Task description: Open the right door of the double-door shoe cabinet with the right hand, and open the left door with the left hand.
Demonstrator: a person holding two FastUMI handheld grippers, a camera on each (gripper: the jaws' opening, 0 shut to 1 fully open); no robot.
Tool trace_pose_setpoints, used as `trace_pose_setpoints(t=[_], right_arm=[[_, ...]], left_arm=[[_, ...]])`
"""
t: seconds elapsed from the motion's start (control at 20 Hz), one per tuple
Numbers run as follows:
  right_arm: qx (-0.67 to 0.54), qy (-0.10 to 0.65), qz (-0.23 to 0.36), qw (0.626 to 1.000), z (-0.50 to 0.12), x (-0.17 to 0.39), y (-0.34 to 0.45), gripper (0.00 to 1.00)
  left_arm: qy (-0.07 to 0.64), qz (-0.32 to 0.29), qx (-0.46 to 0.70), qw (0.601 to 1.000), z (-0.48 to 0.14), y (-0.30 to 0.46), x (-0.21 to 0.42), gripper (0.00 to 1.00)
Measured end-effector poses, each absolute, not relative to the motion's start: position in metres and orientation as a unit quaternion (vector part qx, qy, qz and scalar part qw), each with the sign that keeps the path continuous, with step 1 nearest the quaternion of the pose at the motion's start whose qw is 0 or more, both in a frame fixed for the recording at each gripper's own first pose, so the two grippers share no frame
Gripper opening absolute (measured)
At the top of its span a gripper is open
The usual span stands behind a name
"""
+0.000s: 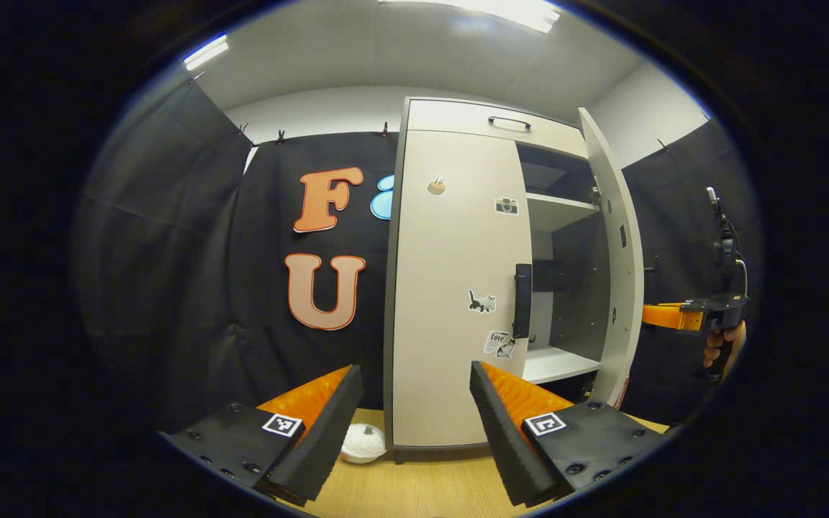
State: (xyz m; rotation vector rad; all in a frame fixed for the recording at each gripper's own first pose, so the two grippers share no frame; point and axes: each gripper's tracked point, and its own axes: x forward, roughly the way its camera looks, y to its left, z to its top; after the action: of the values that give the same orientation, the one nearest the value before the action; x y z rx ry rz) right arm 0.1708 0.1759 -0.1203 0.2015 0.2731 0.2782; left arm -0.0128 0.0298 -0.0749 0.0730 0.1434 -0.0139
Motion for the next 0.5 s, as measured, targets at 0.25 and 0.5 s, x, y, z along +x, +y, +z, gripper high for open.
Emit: trace_pose_setpoints(t=[0.25, 0.5], right_arm=[[0.108, 0.128, 0.133, 0.977, -0.118, 0.167, 0.165, 0.18], [0.075, 0.12, 0.112, 0.984, -0.12, 0.17, 0.143, 0.17]], left_arm=[[0.078, -0.024, 0.027, 0.996, -0.09, 0.013, -0.001, 0.96], [0.089, -0.044, 0.023, 0.995, -0.101, -0.012, 0.013, 0.98]])
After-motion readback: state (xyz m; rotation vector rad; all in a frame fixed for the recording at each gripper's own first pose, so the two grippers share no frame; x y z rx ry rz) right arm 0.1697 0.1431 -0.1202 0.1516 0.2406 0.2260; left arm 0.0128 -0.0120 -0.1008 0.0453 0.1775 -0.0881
